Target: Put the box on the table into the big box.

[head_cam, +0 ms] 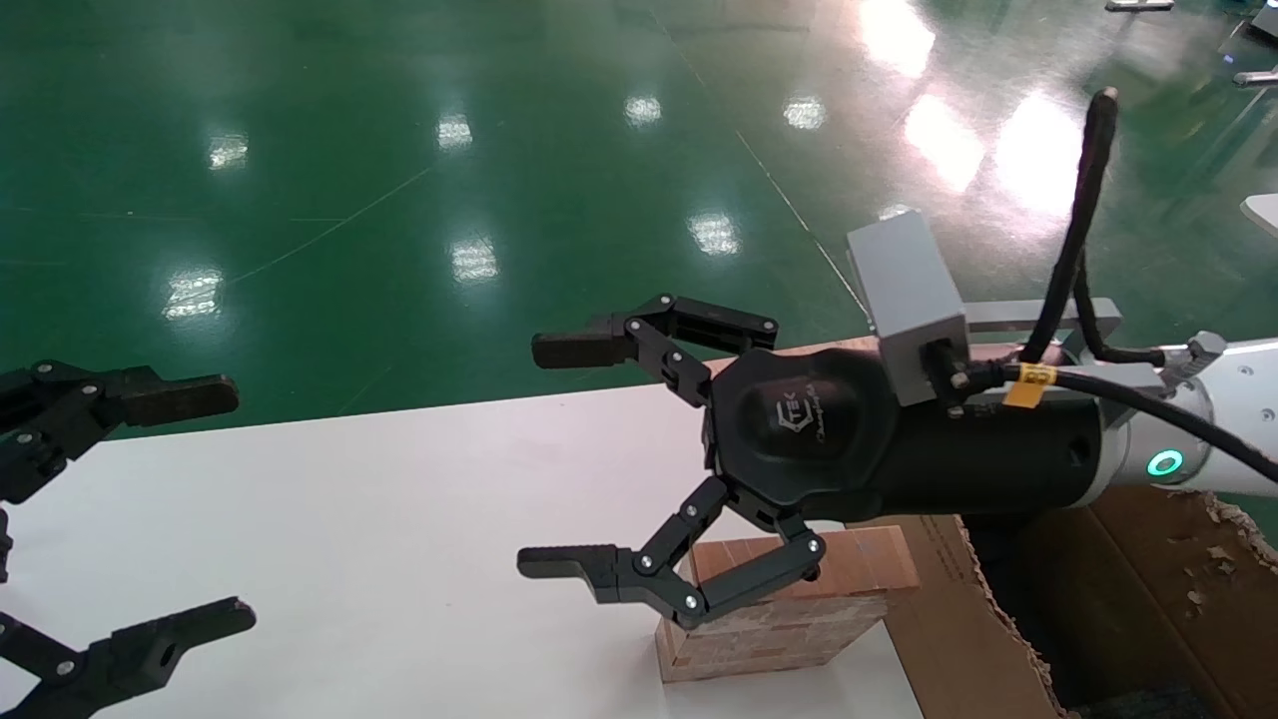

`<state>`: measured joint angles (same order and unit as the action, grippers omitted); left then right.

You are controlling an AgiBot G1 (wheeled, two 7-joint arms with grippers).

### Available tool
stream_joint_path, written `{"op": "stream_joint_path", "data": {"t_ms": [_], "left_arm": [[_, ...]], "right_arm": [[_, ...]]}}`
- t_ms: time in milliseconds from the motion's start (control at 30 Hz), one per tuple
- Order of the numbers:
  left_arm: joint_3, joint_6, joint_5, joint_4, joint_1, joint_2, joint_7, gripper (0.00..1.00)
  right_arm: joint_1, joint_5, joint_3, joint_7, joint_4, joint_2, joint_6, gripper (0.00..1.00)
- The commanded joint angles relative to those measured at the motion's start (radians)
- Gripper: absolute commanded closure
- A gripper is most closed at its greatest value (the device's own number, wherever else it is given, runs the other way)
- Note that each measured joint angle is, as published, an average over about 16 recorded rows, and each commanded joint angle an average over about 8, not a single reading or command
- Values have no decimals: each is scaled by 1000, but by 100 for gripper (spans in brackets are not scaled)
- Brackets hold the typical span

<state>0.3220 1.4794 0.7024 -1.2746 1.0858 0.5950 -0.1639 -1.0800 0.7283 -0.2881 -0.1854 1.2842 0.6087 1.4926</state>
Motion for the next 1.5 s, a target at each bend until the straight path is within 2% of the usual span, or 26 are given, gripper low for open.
{"op": "stream_joint_path", "data": {"t_ms": [33,367,433,467,667,700,733,1000,1500], "left_arm": [[0,0,0,0,0,0,0,0],[0,0,0,0,0,0,0,0],[0,0,0,0,0,0,0,4],[0,0,0,0,0,0,0,12],[0,0,0,0,0,0,0,86],[0,0,0,0,0,0,0,96],[0,0,0,0,0,0,0,100],[0,0,0,1,0,0,0,100],[1,0,0,1,0,0,1,100]], "right_arm": [[0,0,0,0,0,0,0,0],[0,0,0,0,0,0,0,0],[1,0,1,0,0,0,0,0],[1,0,1,0,0,0,0,0],[-12,25,-8,0,8,-14,14,0],[-19,35,-13,-1,11,-19,21,0],[-27,47,-18,-3,13,-25,30,0],[-108,127,-107,-11,4,-81,93,0],[-238,194,-345,84,-91,-198,102,0]]}}
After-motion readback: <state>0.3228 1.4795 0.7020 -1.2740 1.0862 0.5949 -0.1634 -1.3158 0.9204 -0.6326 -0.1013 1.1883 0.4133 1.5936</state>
